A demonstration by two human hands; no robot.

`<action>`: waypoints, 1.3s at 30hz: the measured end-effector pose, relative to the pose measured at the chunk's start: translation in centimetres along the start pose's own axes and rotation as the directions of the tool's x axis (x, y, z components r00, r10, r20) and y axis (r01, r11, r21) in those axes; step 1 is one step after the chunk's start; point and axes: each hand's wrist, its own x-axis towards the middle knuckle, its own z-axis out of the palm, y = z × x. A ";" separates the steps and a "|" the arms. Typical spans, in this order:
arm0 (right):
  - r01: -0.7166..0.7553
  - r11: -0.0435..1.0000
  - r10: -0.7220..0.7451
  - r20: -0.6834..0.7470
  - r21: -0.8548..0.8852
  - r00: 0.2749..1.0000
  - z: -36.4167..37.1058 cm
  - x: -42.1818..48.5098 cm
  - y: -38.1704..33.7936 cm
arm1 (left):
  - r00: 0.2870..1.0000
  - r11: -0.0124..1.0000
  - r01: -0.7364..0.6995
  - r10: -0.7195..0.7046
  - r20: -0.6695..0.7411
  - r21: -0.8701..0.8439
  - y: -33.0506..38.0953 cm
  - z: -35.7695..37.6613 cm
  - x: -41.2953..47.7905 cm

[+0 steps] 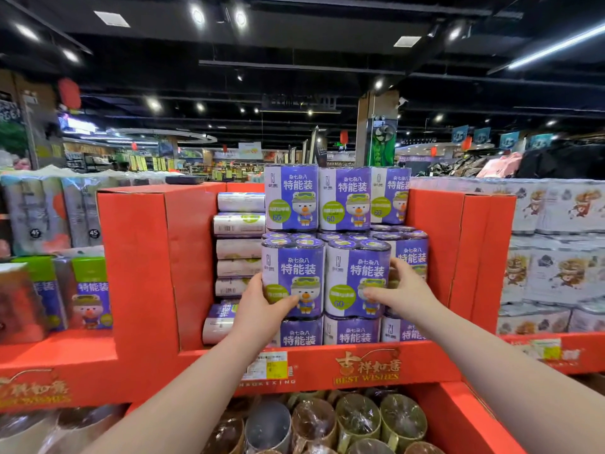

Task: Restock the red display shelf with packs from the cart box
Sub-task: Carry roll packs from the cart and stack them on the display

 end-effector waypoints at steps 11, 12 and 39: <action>0.024 0.963 -0.025 0.001 -0.269 1.000 0.1 -0.6 -0.2 | 0.999 1.000 0.000 0.001 -0.048 0.028 -0.3 0.3 0.2; 0.023 0.962 -0.024 0.000 -0.273 1.000 0.2 -0.5 -0.1 | 0.999 1.000 -0.002 0.004 -0.049 0.031 -0.2 0.4 0.2; -0.040 0.965 0.035 -0.022 -0.260 0.999 -0.2 -1.1 -1.6 | 0.998 0.995 0.034 -0.038 0.044 0.089 -0.1 -0.6 -0.5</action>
